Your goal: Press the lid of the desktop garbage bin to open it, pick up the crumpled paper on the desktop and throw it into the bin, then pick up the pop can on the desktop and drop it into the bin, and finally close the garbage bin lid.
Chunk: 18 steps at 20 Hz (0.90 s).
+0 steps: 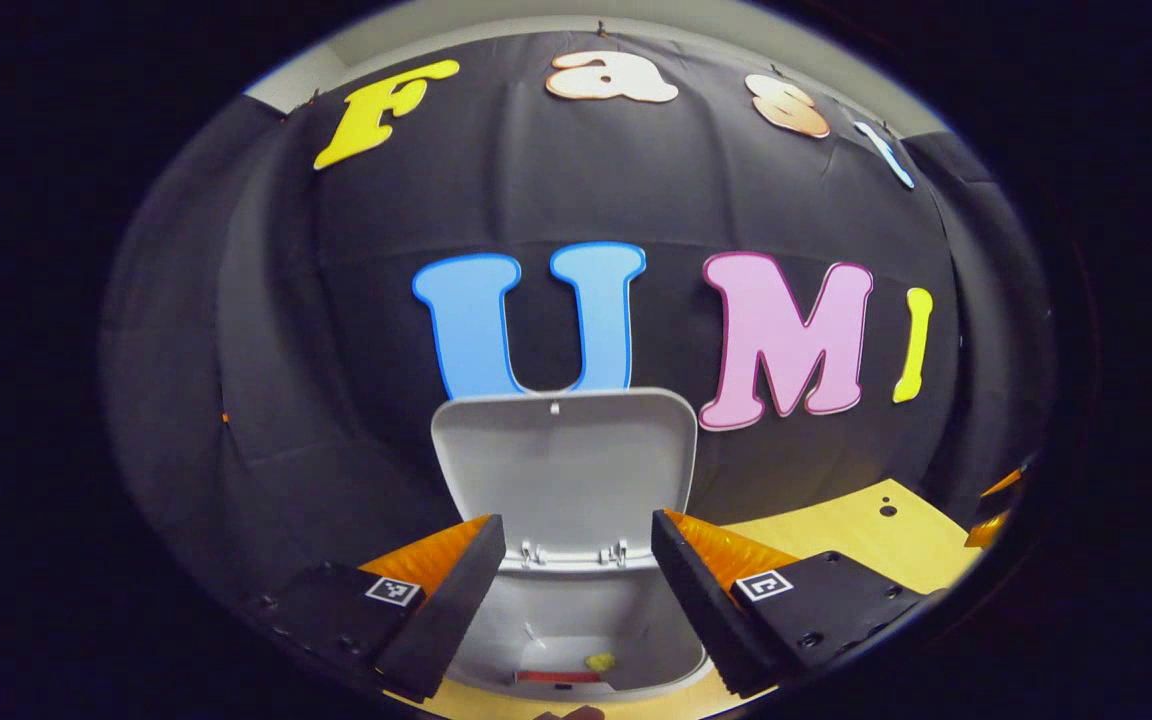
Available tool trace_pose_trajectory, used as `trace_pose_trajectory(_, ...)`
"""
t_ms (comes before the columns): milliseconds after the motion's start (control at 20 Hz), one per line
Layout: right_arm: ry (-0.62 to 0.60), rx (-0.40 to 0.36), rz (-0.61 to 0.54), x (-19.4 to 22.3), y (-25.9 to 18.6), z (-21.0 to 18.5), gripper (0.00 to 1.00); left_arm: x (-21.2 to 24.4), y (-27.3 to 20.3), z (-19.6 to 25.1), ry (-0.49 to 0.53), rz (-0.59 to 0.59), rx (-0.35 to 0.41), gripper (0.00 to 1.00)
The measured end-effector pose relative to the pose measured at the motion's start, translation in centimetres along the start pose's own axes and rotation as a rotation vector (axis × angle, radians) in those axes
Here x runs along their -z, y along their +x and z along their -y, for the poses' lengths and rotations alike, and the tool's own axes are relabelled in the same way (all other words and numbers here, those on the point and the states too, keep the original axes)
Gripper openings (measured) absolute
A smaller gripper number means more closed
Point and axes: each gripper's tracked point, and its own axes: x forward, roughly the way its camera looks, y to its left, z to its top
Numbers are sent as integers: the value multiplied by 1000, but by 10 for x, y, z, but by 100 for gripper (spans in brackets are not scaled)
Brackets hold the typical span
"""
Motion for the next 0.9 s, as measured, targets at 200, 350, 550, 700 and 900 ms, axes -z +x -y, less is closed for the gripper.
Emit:
trace_pose_trajectory(200, -2, -4, -1, 2, 2, -2, 89, -55, 33, -9, -44, 77, 1, 97)
trace_pose_trajectory(350, 1, -3, 5, 2, 2, -2, 89, -70, 65, -21, -48, 63, -9, 96)
trace_pose_trajectory(550, 18, 0, 5, 3, 3, -1, 89, -37, 95, -13, 9, -84, 33, 96)
trace_pose_trajectory(700, 24, -4, 8, 2, 6, -2, 89, -7, 87, -12, -29, -210, 65, 96)
trace_pose_trajectory(900, 22, -24, -1, 4, 13, -9, 89, 28, 57, -13, -50, -345, 94, 99)
